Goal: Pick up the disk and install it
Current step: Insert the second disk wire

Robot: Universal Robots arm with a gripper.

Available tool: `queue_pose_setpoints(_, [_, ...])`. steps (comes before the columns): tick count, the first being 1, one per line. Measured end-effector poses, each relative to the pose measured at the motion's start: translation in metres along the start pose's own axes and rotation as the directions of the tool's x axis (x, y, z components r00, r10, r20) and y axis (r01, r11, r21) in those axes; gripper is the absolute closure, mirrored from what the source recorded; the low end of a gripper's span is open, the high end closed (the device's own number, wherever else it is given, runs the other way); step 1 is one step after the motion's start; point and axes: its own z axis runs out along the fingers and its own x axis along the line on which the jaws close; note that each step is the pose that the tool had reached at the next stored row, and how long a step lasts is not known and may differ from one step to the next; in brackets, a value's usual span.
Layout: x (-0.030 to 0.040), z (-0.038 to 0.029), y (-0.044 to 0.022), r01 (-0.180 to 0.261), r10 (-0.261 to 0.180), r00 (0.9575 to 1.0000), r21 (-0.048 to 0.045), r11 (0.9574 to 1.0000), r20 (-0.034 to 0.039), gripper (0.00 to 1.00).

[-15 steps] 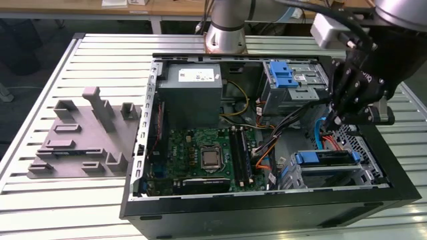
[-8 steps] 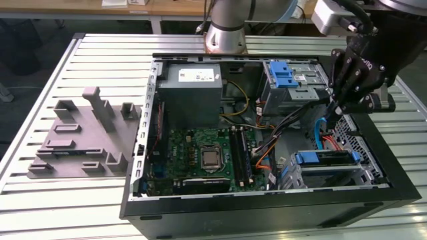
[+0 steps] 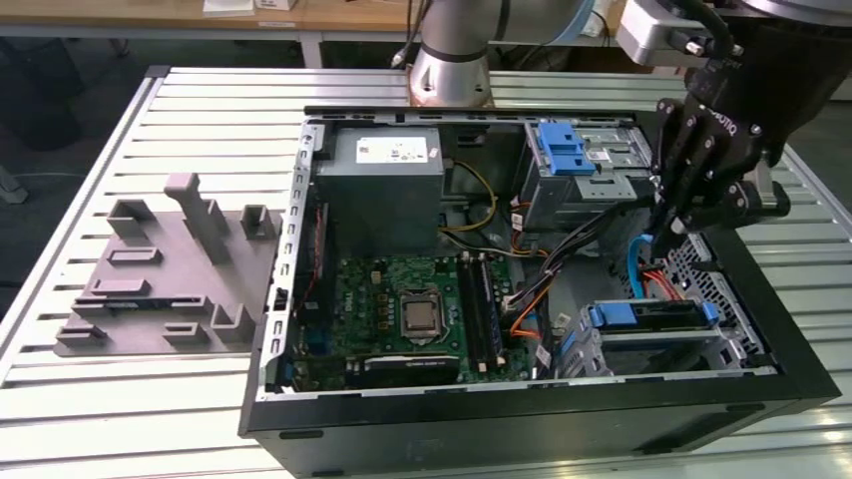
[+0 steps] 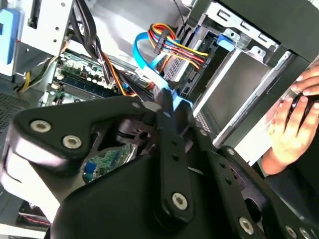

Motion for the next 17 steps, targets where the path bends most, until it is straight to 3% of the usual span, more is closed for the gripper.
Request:
queue_pose_setpoints(1, [-0.0009, 0.0013, 0.0, 0.0, 0.0, 1.0, 0.0002, 1.0, -0.0026, 0.75])
queue_pose_setpoints(6, [-0.0038, 0.0088, 0.0, 0.0, 0.0, 1.0, 0.0003, 1.0, -0.0054, 0.75])
queue_pose_setpoints(10, [-0.0044, 0.0134, -0.0001, 0.0, 0.0, 0.9998, 0.0012, 1.0, -0.0182, 0.75])
queue_pose_setpoints(12, [-0.0046, 0.0147, -0.0001, 0.0, 0.0, 0.9997, 0.0014, 1.0, -0.0226, 0.83])
queue_pose_setpoints(15, [-0.0047, 0.0155, 0.0, 0.0, 0.0, 0.9998, 0.0015, 1.0, -0.0223, 0.84])
queue_pose_setpoints(16, [-0.0046, 0.0156, 0.0, 0.0, 0.0, 0.9998, 0.0013, 1.0, -0.0194, 0.84])
queue_pose_setpoints(17, [-0.0046, 0.0159, 0.0, 0.0, 0.0, 0.9999, 0.0007, 1.0, -0.0109, 0.84])
